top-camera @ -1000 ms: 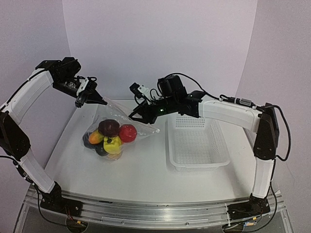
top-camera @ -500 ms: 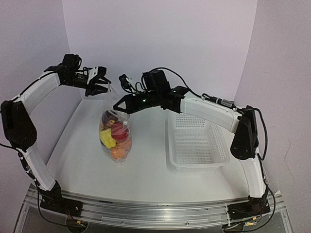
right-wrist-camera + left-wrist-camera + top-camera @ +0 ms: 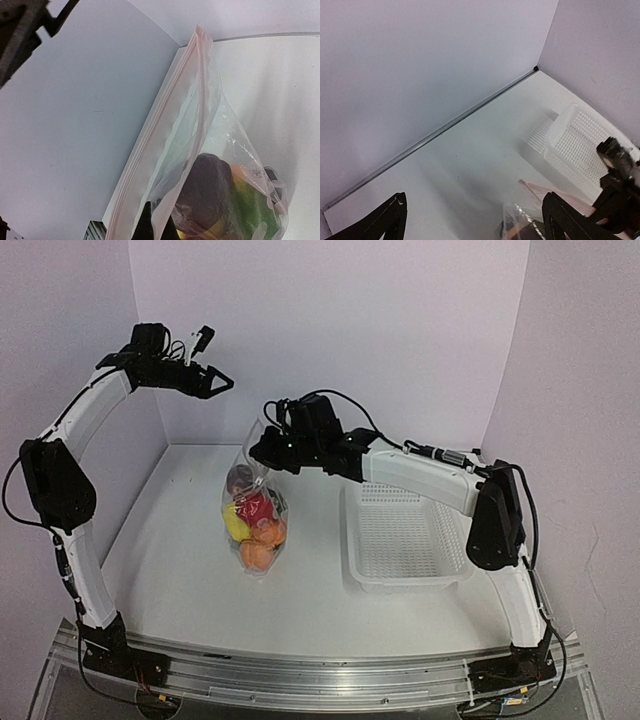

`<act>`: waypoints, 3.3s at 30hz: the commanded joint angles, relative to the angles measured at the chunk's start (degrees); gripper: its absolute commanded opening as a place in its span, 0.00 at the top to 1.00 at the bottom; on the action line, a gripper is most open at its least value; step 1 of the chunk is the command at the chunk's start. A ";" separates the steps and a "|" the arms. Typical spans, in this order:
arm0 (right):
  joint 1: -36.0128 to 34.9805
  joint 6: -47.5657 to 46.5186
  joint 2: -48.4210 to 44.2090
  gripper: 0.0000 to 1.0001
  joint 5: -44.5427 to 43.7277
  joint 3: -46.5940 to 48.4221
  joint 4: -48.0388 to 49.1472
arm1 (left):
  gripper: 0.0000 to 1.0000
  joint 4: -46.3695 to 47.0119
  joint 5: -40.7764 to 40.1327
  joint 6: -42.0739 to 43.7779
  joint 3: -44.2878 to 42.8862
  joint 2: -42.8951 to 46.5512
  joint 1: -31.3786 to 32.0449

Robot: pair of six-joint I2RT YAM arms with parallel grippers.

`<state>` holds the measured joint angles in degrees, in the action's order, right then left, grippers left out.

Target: Open the zip-top bag and remove the fake food

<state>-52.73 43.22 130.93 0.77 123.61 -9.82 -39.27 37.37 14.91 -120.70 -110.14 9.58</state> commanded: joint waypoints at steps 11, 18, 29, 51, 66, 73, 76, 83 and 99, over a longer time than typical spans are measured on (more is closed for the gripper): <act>-1.92 -4.89 -1.84 1.00 -4.86 1.87 2.44 | 0.20 -13.97 -15.92 -18.73 3.83 2.75 11.38; -2.22 -5.89 -2.04 1.00 -4.69 1.87 2.35 | 0.42 -17.25 -19.59 -19.50 6.55 2.37 11.95; -2.22 -6.74 -0.77 1.00 -4.42 3.79 2.01 | 0.47 -18.87 -15.11 -18.12 9.36 2.45 12.06; -3.63 -1.82 12.55 1.00 6.25 17.54 11.68 | 1.00 -19.95 -47.58 22.61 -3.07 12.16 12.31; -2.17 -3.67 -16.10 1.00 -15.79 -30.35 2.06 | 1.00 -14.99 -27.50 16.13 17.61 4.39 26.35; -2.20 -17.57 -22.05 0.71 -17.60 -32.60 -3.63 | 1.00 -15.29 -20.83 6.63 17.17 4.22 27.95; -2.41 -24.71 -23.01 0.61 -14.19 -30.04 -3.29 | 1.00 -17.32 -18.50 3.69 15.25 4.15 28.00; -2.86 -26.33 -25.23 0.67 4.19 -39.21 17.21 | 1.00 -20.44 -17.39 0.60 13.74 3.97 27.96; -3.25 -19.47 -14.28 0.80 4.18 -38.05 22.12 | 1.00 -26.84 -8.08 -5.91 7.32 -0.81 23.82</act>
<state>-55.70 22.85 114.82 5.45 85.51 9.34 -64.92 23.74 10.59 -110.98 -109.87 33.84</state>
